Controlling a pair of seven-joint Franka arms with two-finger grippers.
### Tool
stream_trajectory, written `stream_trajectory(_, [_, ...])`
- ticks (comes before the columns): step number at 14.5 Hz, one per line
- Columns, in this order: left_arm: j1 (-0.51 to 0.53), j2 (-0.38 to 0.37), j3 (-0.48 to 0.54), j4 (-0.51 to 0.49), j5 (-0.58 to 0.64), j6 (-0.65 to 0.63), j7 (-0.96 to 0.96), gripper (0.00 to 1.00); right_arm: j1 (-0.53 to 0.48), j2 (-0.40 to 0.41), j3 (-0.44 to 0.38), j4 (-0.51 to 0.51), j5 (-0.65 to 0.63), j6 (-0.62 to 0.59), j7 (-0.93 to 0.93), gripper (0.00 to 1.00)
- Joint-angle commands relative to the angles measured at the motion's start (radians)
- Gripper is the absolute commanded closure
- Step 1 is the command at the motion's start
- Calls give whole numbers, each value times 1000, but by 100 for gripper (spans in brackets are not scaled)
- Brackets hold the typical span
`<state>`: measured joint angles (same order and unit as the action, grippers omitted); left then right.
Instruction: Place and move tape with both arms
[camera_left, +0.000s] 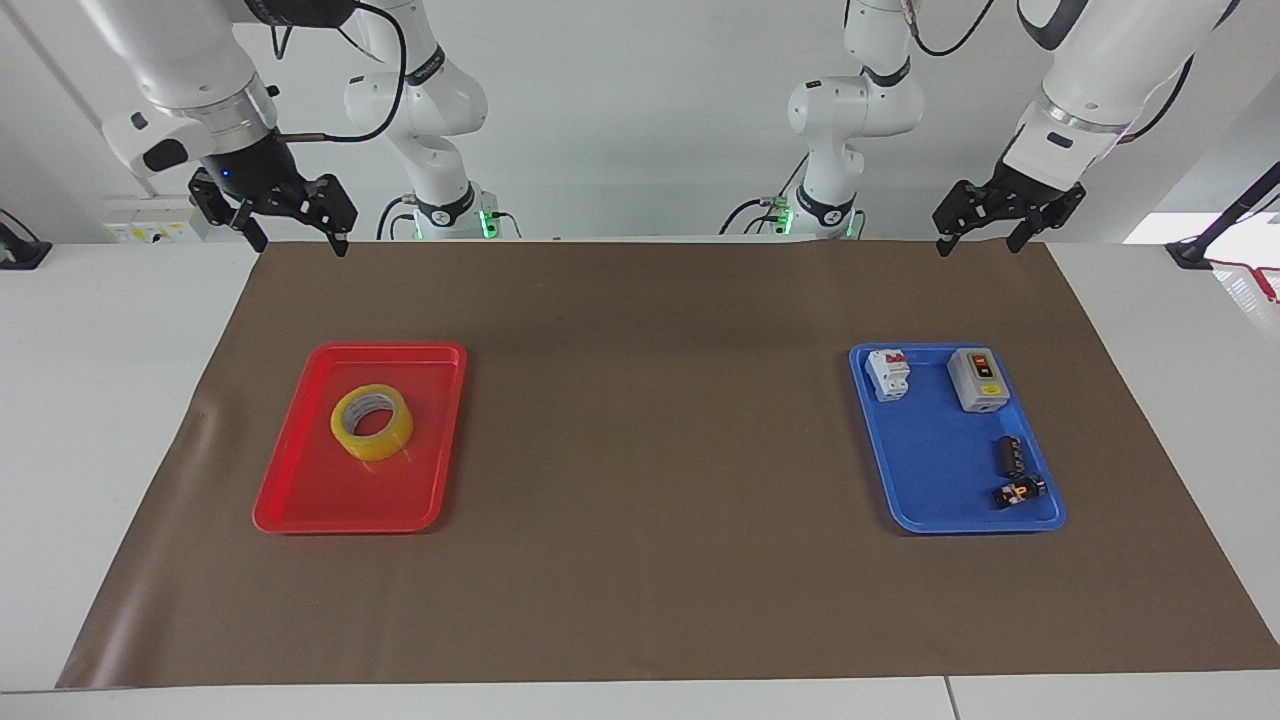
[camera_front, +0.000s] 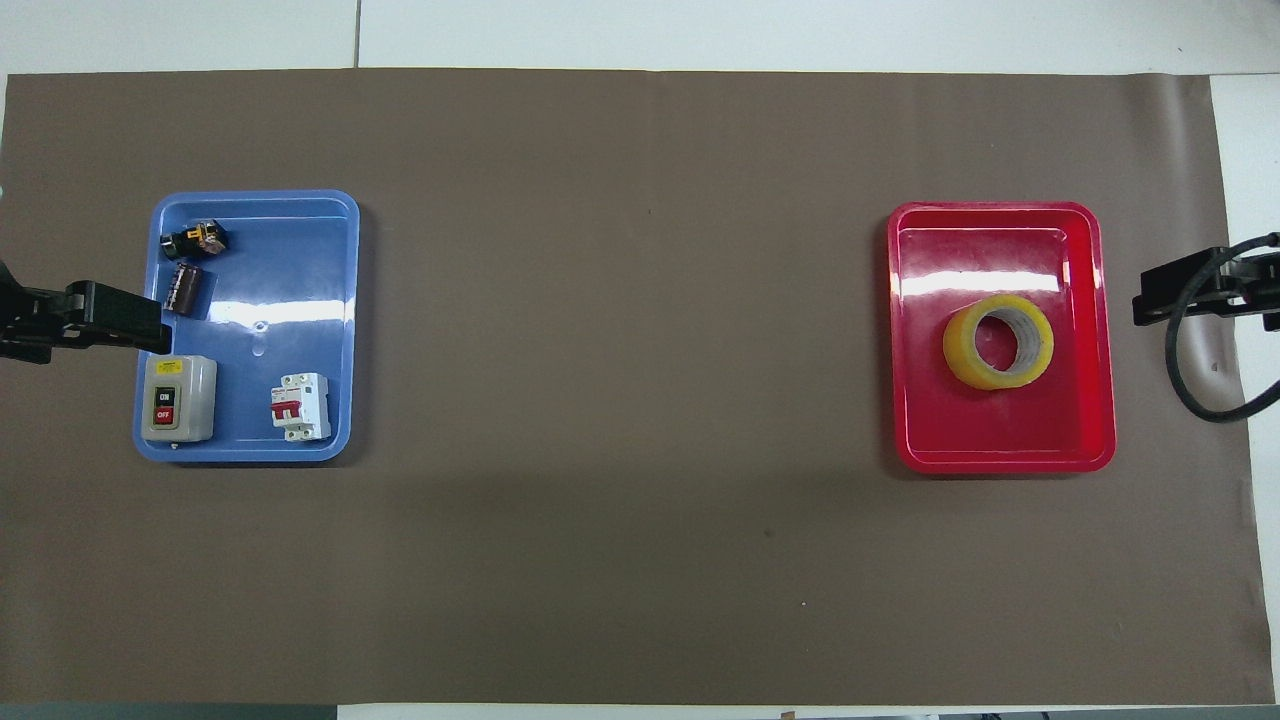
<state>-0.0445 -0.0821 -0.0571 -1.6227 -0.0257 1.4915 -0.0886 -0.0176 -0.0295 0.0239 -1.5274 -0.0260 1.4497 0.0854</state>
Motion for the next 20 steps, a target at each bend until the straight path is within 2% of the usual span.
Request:
stream_trajectory(1, [8,-24,2,-20,-8,-8,10,0,-10,-13,1,-17,12,8,7,0])
stream_trajectory(4, [8,-24,3,-20,-8,-8,10,0,7,-10,-16,-16,12,5,7,0])
stream_trajectory(5, [8,-24,2,-20,-8,-8,10,0,37,-10,-44,-14,12,3,7,0])
stream_trajectory(7, [8,-24,2,-20,-8,-8,10,0,137,-7,-155,-11,9,3,7,0])
stream_trajectory(8, [8,-24,2,-20,-8,-8,10,0,151,-6,-176,-11,9,3,7,0])
stream_trajectory(12, [8,-24,2,-20,-8,-8,10,0,116,-9,-137,-14,9,3,7,0])
stream_trajectory(20, [8,-24,2,-20,-8,-8,10,0,130,-12,-136,-14,9,-2,5,0])
